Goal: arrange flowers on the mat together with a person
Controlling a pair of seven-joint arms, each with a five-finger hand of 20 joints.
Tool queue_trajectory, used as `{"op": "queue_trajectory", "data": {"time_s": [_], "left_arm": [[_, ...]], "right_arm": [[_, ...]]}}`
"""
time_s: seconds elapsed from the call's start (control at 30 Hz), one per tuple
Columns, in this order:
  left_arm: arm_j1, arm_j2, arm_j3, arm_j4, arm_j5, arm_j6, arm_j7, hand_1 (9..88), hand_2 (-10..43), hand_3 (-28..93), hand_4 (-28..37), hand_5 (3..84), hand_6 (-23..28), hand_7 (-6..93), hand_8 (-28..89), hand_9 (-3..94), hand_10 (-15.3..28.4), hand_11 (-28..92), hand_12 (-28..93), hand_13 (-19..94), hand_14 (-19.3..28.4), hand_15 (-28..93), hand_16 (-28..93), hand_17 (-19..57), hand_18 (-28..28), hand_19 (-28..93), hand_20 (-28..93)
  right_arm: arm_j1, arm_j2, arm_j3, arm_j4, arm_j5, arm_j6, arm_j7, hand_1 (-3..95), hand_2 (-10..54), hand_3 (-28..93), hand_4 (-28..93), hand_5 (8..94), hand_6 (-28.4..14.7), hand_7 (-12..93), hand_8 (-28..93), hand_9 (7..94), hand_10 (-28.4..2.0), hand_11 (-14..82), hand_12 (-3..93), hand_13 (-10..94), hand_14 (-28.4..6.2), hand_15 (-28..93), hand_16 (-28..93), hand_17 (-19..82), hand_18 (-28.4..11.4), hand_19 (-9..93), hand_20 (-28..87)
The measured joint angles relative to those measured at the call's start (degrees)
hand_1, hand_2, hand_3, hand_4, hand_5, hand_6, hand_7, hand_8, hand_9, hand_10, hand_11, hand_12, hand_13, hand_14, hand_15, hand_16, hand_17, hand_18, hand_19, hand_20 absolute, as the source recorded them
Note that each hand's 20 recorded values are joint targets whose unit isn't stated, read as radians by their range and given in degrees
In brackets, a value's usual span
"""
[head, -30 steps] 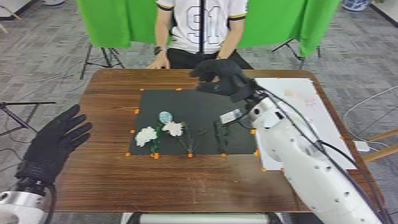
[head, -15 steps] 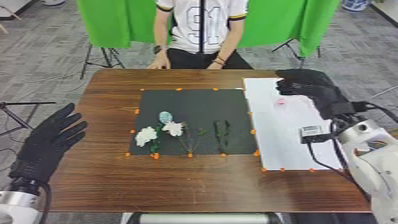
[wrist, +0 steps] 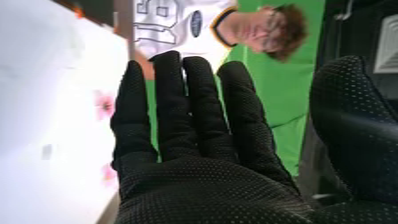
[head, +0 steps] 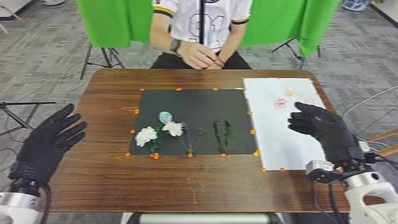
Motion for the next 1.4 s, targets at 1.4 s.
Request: {"op": "queue_trajectory", "data": {"time_s": [1.4], "left_arm": [[0.05, -0.29, -0.25, -0.01, 0.02, -0.09, 0.18, 26.0, -2.8, 70, -25.2, 30.8, 2.8, 13.9, -7, 26.7, 10.9, 14, 20, 22, 14.3, 21, 4, -8.3, 21.7, 43, 10]], "right_arm": [[0.20, -1.83, -0.86, 0.33, -1.59, 0.29, 0.70, 22.3, -1.2, 86, -23, 44.3, -4.4, 19, -10, 45.0, -14.5, 18.1, 26.2, 37, -11.7, 30, 28, 13, -19.6, 49, 32]]}}
